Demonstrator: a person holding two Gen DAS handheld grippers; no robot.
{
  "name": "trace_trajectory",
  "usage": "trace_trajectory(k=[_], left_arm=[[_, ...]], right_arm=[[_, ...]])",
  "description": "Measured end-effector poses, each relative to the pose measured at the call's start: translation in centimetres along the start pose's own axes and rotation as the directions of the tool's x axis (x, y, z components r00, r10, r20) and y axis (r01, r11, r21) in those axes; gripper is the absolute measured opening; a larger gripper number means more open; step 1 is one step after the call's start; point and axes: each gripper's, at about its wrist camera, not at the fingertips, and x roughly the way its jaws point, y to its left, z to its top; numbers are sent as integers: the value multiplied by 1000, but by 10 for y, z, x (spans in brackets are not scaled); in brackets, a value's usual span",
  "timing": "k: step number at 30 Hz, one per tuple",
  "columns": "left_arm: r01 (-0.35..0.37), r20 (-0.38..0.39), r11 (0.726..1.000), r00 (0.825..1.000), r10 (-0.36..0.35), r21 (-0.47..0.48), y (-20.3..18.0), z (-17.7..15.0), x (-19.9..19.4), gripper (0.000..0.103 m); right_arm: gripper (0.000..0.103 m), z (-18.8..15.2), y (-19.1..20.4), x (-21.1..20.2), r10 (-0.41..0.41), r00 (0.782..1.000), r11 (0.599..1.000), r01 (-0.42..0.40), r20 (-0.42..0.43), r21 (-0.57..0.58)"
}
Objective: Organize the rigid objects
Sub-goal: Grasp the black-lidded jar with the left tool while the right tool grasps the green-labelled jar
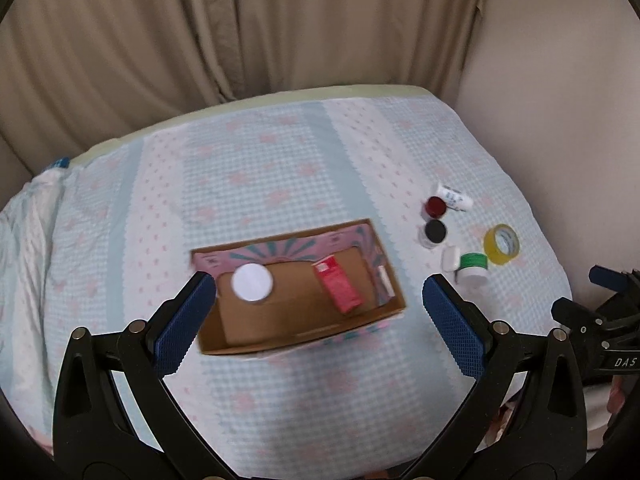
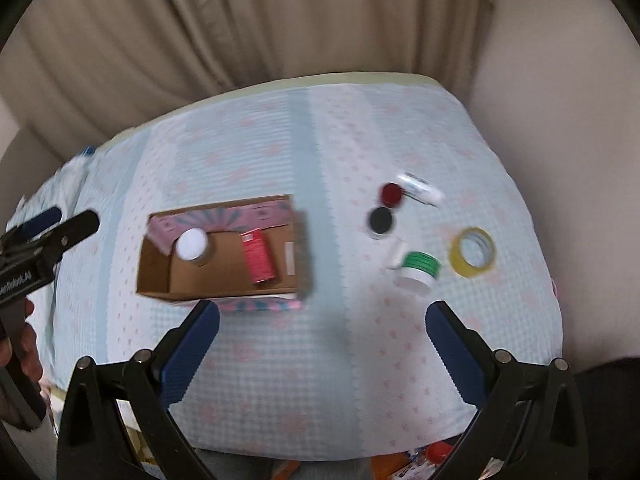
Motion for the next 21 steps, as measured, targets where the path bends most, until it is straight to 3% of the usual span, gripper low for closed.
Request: trace_trajectory(k=[5,10,15,21], left_arm=[[47,-9,999,999,-46,13,-60,15,19,103],[38,-46,998,998,-36,45,-116,28,58,103],[48,-144,997,989,-39,58,-159,37,118,103],[80,-252,988,967,-43,136,-192,41,198,103]], right_arm=[[103,0,-62,6,-10,1000,999,11,-14,50],[103,5,-119,26,21,999,998,-18,-45,67],[103,10,-162,66,70,989,995,-60,-128,80],[103,10,-192,122,166,965,970,-123,-202,211]])
